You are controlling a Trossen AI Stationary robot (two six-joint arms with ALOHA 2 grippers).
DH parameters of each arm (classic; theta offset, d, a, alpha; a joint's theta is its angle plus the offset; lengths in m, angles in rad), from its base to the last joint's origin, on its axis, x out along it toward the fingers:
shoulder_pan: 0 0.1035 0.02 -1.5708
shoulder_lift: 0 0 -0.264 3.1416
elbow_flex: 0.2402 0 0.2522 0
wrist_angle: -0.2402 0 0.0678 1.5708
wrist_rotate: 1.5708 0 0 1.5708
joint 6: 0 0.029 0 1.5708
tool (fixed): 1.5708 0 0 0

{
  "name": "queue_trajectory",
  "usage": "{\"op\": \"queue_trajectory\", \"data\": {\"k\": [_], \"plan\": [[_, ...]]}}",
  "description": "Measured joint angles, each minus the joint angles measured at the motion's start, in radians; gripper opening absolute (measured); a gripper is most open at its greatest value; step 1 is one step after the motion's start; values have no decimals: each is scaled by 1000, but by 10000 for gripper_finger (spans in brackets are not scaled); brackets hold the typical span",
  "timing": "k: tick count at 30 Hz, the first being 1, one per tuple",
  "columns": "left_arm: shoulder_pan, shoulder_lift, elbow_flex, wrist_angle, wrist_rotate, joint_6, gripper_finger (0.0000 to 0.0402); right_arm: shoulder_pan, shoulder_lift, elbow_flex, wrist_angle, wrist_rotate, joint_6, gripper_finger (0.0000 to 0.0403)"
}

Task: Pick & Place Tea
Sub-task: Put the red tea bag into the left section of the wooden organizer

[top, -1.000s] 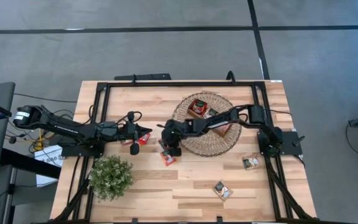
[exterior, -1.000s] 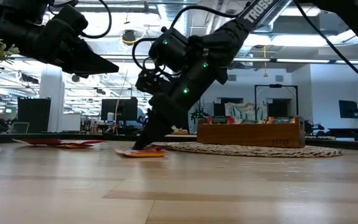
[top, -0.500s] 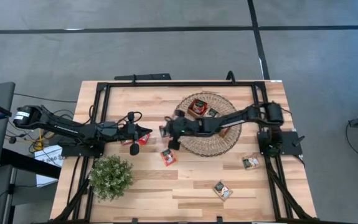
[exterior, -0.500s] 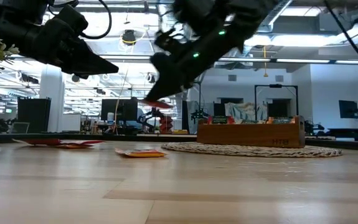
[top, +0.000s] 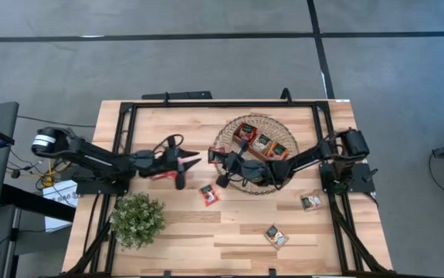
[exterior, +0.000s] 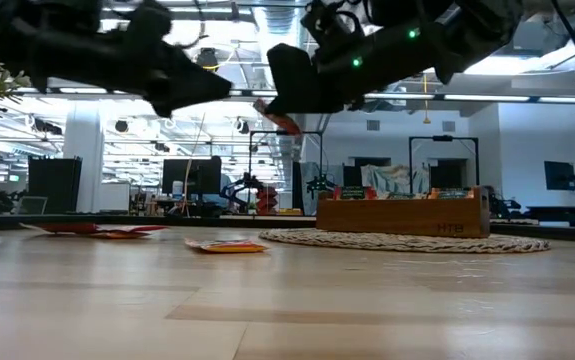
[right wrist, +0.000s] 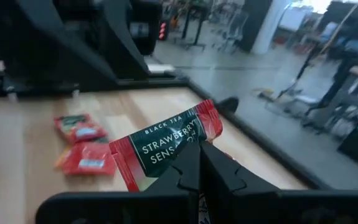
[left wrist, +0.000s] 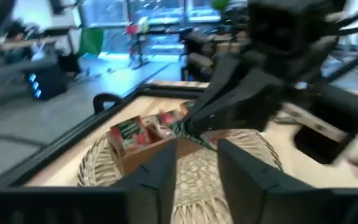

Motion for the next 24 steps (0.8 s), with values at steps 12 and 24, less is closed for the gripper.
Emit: {"op": "queue_trajectory", "data": {"k": [12, 24], "plan": [[73, 233, 203, -79, -8, -146, 134, 0, -11, 2, 10, 45, -50, 0], [54, 233, 203, -137, 55, 13, 3, 21, -38, 3, -94, 22, -60, 5]]}}
